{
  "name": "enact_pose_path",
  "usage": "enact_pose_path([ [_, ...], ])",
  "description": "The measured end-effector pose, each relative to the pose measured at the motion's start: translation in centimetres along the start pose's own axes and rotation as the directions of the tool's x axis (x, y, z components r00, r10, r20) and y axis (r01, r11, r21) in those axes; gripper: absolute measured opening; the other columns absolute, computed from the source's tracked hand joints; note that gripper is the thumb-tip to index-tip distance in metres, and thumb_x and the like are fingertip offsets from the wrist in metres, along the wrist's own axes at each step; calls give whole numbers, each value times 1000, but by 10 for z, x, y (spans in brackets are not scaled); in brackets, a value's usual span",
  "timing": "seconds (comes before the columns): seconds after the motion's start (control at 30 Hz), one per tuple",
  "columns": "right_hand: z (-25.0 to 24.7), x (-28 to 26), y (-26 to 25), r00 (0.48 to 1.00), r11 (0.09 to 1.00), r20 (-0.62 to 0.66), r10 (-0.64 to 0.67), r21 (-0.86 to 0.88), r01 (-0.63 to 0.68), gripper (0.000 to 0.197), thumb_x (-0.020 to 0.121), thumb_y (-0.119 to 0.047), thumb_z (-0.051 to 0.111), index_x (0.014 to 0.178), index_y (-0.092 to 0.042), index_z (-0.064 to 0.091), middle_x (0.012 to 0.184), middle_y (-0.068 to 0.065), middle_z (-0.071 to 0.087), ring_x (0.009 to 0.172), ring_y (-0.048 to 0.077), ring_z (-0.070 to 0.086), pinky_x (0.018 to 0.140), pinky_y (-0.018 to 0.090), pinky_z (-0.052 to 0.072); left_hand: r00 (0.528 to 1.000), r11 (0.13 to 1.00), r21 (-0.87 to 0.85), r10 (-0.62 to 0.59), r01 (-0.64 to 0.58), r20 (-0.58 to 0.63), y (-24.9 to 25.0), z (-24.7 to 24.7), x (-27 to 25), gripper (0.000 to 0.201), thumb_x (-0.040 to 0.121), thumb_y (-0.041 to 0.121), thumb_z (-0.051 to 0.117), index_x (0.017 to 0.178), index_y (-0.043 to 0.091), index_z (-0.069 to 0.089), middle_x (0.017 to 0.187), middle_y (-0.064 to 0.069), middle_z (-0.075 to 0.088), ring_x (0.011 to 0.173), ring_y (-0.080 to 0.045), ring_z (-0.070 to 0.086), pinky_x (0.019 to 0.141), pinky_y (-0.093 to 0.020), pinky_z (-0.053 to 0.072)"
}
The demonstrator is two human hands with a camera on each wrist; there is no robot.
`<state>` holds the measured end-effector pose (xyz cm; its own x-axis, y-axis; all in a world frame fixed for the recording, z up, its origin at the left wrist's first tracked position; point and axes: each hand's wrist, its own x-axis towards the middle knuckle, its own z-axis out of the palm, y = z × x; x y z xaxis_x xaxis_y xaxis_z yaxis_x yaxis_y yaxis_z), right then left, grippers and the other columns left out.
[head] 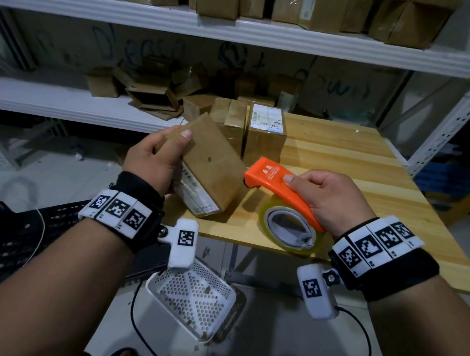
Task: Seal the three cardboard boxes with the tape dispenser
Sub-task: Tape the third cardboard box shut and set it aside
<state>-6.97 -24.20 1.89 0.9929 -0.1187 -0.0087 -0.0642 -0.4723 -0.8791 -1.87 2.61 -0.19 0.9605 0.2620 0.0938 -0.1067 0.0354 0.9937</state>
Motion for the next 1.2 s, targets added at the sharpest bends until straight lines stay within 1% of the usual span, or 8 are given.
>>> enact_pose_path([
  [0.1, -2, -1, 1, 1000, 999, -4, 11, -48, -11, 34, 89, -55, 71, 85, -22, 76, 70, -7, 77, 58, 8, 73, 55, 20, 51, 998, 998, -20, -58, 57, -10, -1, -4, 1, 32, 83, 56, 72, 110, 38, 75, 101, 6, 74, 97, -22, 72, 76, -42, 59],
  [0.3, -10, 2, -4, 999, 995, 20, 41, -87, -39, 38, 88, -58, 71, 87, -20, 78, 74, 1, 79, 66, 20, 76, 68, 35, 60, 995, 994, -28, -104, 104, -7, 0, -2, -3, 35, 84, 57, 71, 109, 33, 74, 95, 7, 75, 95, -21, 72, 80, -42, 59],
  [0.43, -15, 3, -6, 997, 994, 47, 53, -96, -48, 38, 89, -56, 70, 85, -20, 77, 71, 1, 78, 60, 16, 73, 62, 31, 56, 992, 992, -30, -125, 125, -4, -1, -1, -6, 40, 80, 59, 72, 109, 32, 74, 96, 4, 78, 95, -23, 74, 85, -47, 60],
  [0.63, -18, 4, -7, 995, 993, 87, 49, -108, -39, 36, 89, -56, 70, 88, -21, 77, 74, 1, 79, 59, 14, 74, 60, 28, 54, 991, 990, -58, -131, 131, 4, -2, -1, -6, 41, 79, 59, 73, 109, 32, 74, 98, 0, 78, 96, -28, 73, 84, -49, 60],
  [0.83, -21, 3, -4, 990, 994, 122, 68, -95, -56, 34, 88, -54, 72, 92, -21, 79, 75, 1, 79, 62, 15, 75, 61, 28, 54, 983, 981, -65, -181, 182, 23, -2, -2, -4, 37, 71, 63, 73, 95, 36, 77, 98, -2, 78, 98, -31, 72, 94, -57, 55],
  [1.0, -23, 3, -6, 988, 990, 127, 92, -114, -78, 34, 87, -56, 72, 93, -23, 78, 77, 0, 80, 67, 17, 78, 66, 32, 57, 983, 982, -50, -184, 184, 17, -1, 0, -4, 41, 67, 67, 72, 97, 38, 77, 98, -1, 78, 99, -31, 72, 97, -57, 53],
  [1.1, -16, 2, -7, 990, 984, 108, 89, -162, -71, 35, 86, -58, 72, 89, -23, 78, 74, -3, 79, 64, 14, 75, 66, 32, 56, 980, 980, -7, -201, 201, 3, -1, -1, -4, 41, 67, 70, 70, 91, 38, 77, 91, -1, 78, 97, -31, 72, 97, -57, 52],
  [1.2, -11, 2, -8, 992, 976, 86, 96, -205, -76, 36, 86, -59, 72, 87, -24, 77, 76, -4, 78, 70, 15, 75, 67, 33, 56, 972, 970, 65, -234, 235, -9, 0, -4, -5, 36, 74, 70, 67, 78, 35, 78, 79, 1, 78, 93, -30, 72, 96, -53, 53],
])
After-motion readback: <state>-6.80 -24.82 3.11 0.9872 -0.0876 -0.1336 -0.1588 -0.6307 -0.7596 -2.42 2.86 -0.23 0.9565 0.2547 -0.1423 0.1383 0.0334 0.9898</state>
